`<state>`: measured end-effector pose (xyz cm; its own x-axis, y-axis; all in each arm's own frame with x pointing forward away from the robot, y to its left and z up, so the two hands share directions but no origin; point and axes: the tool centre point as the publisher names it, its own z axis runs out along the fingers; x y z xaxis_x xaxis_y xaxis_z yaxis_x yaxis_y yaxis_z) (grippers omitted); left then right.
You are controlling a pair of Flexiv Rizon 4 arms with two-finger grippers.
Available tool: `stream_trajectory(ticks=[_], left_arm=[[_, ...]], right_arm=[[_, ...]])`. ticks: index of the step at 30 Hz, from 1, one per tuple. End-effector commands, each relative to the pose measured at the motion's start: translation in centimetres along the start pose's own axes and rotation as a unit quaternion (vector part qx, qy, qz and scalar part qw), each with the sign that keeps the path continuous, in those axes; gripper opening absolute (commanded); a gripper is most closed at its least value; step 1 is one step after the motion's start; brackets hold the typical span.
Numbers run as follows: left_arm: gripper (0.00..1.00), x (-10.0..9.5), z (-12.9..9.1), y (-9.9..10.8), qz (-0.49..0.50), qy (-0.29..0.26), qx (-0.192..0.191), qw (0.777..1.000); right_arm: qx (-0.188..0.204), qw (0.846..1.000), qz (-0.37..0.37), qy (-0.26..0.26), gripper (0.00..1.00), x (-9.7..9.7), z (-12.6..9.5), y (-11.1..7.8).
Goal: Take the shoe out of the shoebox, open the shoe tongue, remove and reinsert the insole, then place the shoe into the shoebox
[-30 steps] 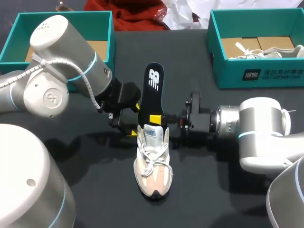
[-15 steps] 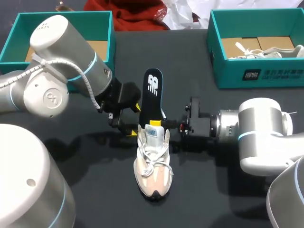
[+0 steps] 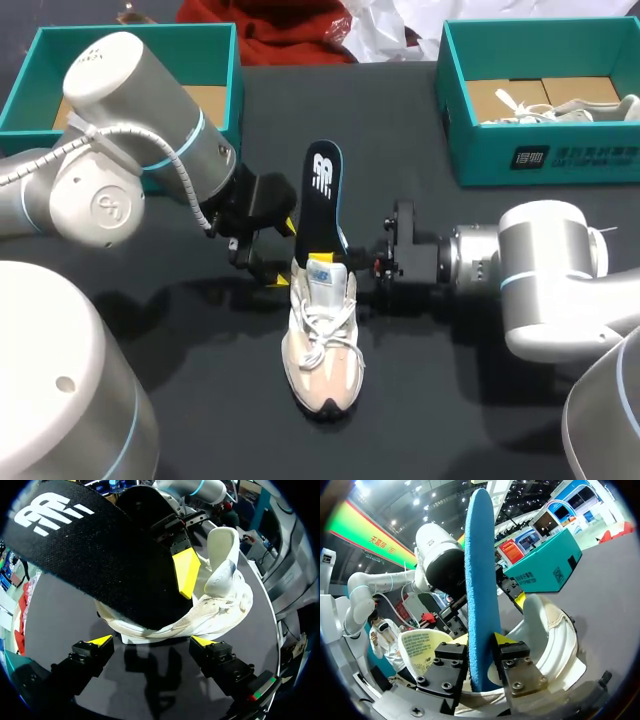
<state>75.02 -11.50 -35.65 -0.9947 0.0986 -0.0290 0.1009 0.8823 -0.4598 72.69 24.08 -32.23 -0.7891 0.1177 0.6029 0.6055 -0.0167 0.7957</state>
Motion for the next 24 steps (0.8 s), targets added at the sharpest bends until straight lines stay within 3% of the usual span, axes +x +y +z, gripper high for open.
stream_trajectory(ticks=[1, 12, 24], left_arm=[[1.00, 0.0, 0.1, 0.0, 0.000, 0.000, 0.000, 1.000], [1.00, 0.0, 0.1, 0.0, 0.000, 0.000, 0.000, 1.000], [1.00, 0.0, 0.1, 0.0, 0.000, 0.000, 0.000, 1.000]], right_arm=[[0.007, 1.000, -0.002, 0.010, 0.26, -0.5, 0.1, 0.1], [0.012, 1.000, -0.018, 0.013, 0.26, -0.3, 0.3, 1.0], [0.034, 0.998, -0.041, 0.020, 0.26, -0.6, 0.7, 4.0]])
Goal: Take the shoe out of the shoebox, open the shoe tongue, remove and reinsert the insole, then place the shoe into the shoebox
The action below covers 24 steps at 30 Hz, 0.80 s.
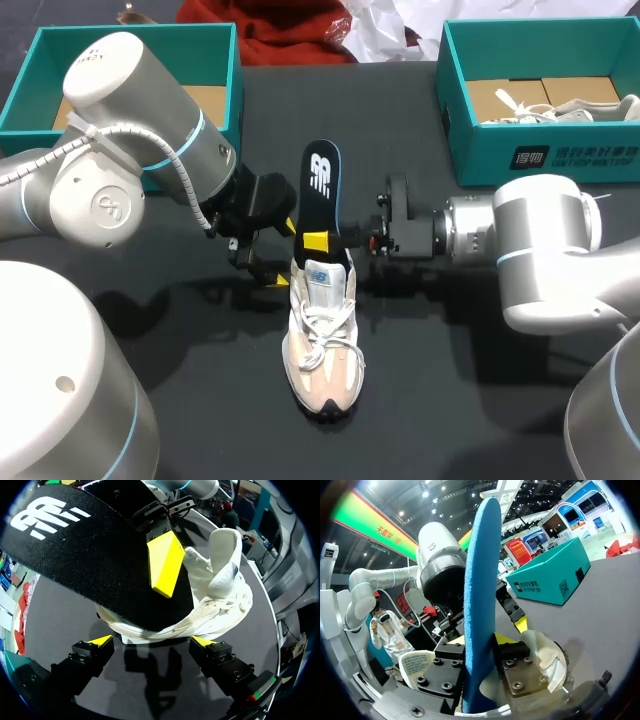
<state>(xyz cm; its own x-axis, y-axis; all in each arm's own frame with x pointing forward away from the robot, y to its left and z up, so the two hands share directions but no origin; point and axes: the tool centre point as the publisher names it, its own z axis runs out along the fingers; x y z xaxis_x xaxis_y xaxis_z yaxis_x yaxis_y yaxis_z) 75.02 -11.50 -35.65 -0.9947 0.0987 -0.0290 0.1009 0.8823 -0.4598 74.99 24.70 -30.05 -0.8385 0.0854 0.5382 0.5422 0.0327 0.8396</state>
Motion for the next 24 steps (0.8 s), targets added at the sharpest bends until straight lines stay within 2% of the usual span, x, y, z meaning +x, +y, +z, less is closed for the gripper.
stream_trajectory(ticks=[1, 5, 6, 7, 14, 24], left_arm=[[1.00, 0.0, 0.1, 0.0, 0.000, 0.000, 0.000, 1.000], [1.00, 0.0, 0.1, 0.0, 0.000, 0.000, 0.000, 1.000], [1.00, 0.0, 0.1, 0.0, 0.000, 0.000, 0.000, 1.000], [1.00, 0.0, 0.1, 0.0, 0.000, 0.000, 0.000, 1.000], [1.00, 0.0, 0.1, 0.0, 0.000, 0.000, 0.000, 1.000], [1.00, 0.0, 0.1, 0.0, 0.000, 0.000, 0.000, 1.000]], right_arm=[[0.015, 1.000, -0.002, 0.005, 0.25, -0.3, 0.0, 1.0], [0.019, 1.000, -0.002, 0.007, 0.17, -0.6, 0.1, 1.4], [0.020, 1.000, -0.002, 0.007, 0.03, -0.7, 0.1, 1.5], [0.020, 1.000, 0.000, 0.009, 0.00, -0.9, 0.1, 1.4], [0.011, 1.000, 0.023, 0.016, 0.00, -1.3, 0.0, 0.0], [0.000, 0.998, 0.059, 0.006, 0.00, -0.4, -0.5, -2.6]])
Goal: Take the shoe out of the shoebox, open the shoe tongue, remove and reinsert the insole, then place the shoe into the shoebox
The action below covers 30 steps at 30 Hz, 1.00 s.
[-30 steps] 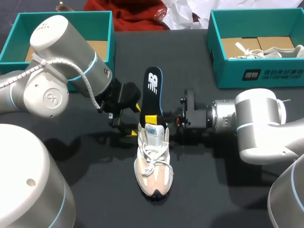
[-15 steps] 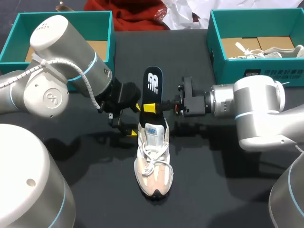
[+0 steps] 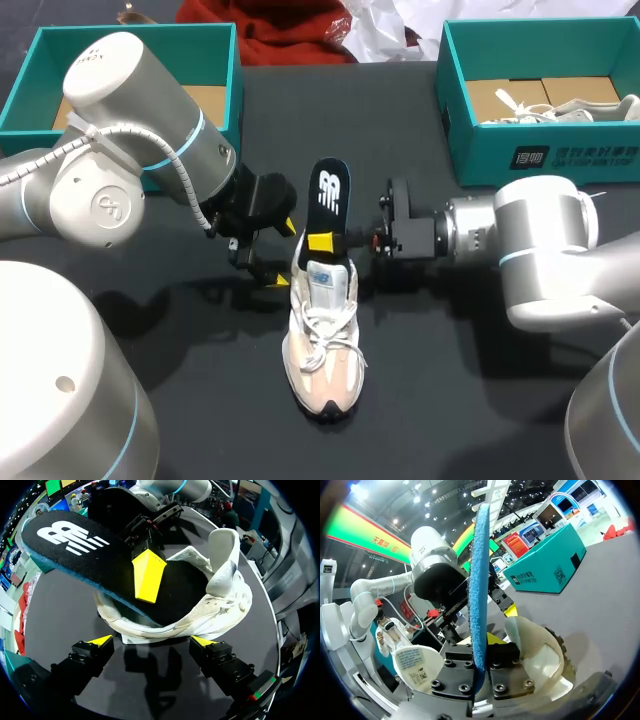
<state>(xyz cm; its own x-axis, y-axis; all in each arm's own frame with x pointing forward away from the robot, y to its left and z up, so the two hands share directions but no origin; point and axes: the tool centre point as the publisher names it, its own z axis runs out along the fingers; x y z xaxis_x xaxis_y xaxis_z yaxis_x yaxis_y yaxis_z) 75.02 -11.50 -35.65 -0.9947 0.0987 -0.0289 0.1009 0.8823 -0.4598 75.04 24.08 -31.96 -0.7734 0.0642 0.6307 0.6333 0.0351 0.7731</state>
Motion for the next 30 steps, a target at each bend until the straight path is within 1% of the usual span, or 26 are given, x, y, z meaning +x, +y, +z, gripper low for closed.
stream_trajectory(ticks=[1, 10, 11, 12, 13, 14, 16, 25, 30], left_arm=[[1.00, 0.0, 0.1, 0.0, 0.000, 0.000, 0.000, 1.000], [1.00, 0.0, 0.1, 0.0, 0.000, 0.000, 0.000, 1.000], [1.00, 0.0, 0.1, 0.0, 0.000, 0.000, 0.000, 1.000], [1.00, 0.0, 0.1, 0.0, 0.000, 0.000, 0.000, 1.000], [1.00, 0.0, 0.1, 0.0, 0.000, 0.000, 0.000, 1.000], [1.00, 0.0, 0.1, 0.0, 0.000, 0.000, 0.000, 1.000], [1.00, 0.0, 0.1, 0.0, 0.000, 0.000, 0.000, 1.000], [1.00, 0.0, 0.1, 0.0, 0.000, 0.000, 0.000, 1.000], [1.00, 0.0, 0.1, 0.0, 0.000, 0.000, 0.000, 1.000]], right_arm=[[-0.006, 1.000, 0.005, -0.007, 0.00, 0.7, -0.1, -1.4], [0.002, 1.000, 0.004, -0.007, 0.00, 1.1, 0.0, -2.1], [0.002, 1.000, 0.000, -0.007, 0.08, 1.2, 0.0, -2.1], [0.002, 1.000, -0.005, -0.008, 0.20, 1.3, 0.0, -2.0], [0.002, 1.000, -0.008, -0.009, 0.25, 1.4, 0.0, -1.9], [0.002, 1.000, -0.013, -0.010, 0.31, 1.5, 0.0, -1.7], [0.004, 1.000, -0.021, -0.011, 0.34, 1.6, 0.0, -1.3], [0.018, 0.999, -0.045, -0.017, 0.30, 1.7, -0.2, 0.8], [0.023, 0.998, -0.054, -0.022, 0.24, 1.3, -0.4, 1.7]])
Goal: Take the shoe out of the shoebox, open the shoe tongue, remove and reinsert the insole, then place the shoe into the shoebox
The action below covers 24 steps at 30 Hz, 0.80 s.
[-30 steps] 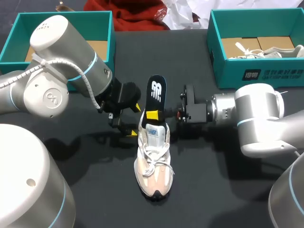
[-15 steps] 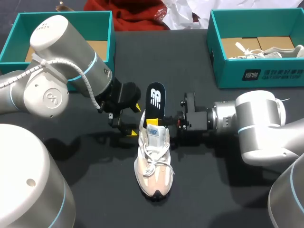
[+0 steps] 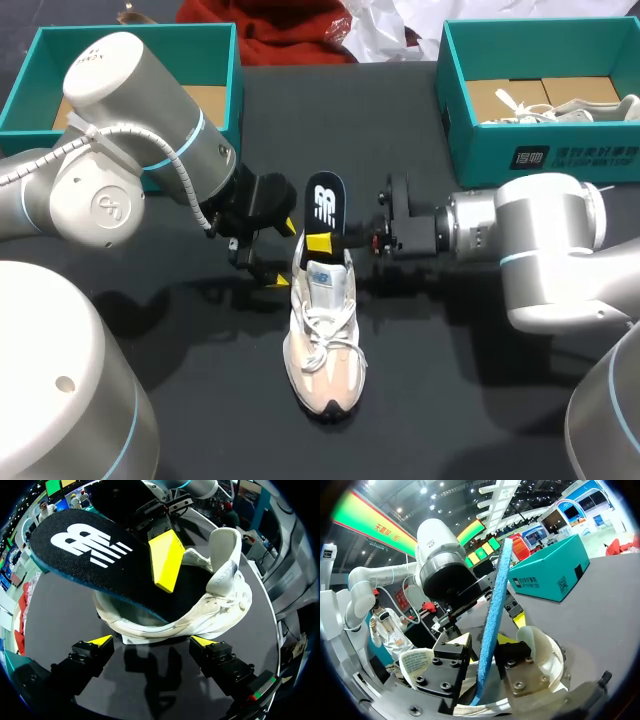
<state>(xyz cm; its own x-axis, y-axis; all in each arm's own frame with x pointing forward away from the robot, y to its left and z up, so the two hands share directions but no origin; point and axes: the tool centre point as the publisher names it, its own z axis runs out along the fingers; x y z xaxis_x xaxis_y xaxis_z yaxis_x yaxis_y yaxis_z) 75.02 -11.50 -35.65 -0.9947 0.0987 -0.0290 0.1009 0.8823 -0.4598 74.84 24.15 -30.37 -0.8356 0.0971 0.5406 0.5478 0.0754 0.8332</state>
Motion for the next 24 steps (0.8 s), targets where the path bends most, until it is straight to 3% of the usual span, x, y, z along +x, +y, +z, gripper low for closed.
stream_trajectory(ticks=[1, 3, 4, 13, 20, 24], left_arm=[[1.00, 0.0, 0.1, 0.0, 0.000, 0.000, 0.000, 1.000], [1.00, 0.0, 0.1, 0.0, 0.000, 0.000, 0.000, 1.000], [1.00, 0.0, 0.1, 0.0, 0.000, 0.000, 0.000, 1.000], [1.00, 0.0, 0.1, 0.0, 0.000, 0.000, 0.000, 1.000], [1.00, 0.0, 0.1, 0.0, 0.000, 0.000, 0.000, 1.000], [1.00, 0.0, 0.1, 0.0, 0.000, 0.000, 0.000, 1.000]], right_arm=[[0.008, 1.000, -0.001, -0.002, 0.22, 0.0, -0.4, 0.7], [0.008, 1.000, -0.003, -0.001, 0.14, -0.3, -0.5, 1.0], [0.008, 1.000, -0.003, -0.001, 0.00, -0.5, -0.4, 1.0], [0.013, 0.999, 0.030, 0.008, 0.00, -0.8, 0.2, -0.8], [0.008, 0.998, 0.067, 0.004, 0.00, 0.2, 0.0, -3.2], [0.005, 0.998, 0.070, 0.002, 0.00, 0.6, -0.1, -3.5]])
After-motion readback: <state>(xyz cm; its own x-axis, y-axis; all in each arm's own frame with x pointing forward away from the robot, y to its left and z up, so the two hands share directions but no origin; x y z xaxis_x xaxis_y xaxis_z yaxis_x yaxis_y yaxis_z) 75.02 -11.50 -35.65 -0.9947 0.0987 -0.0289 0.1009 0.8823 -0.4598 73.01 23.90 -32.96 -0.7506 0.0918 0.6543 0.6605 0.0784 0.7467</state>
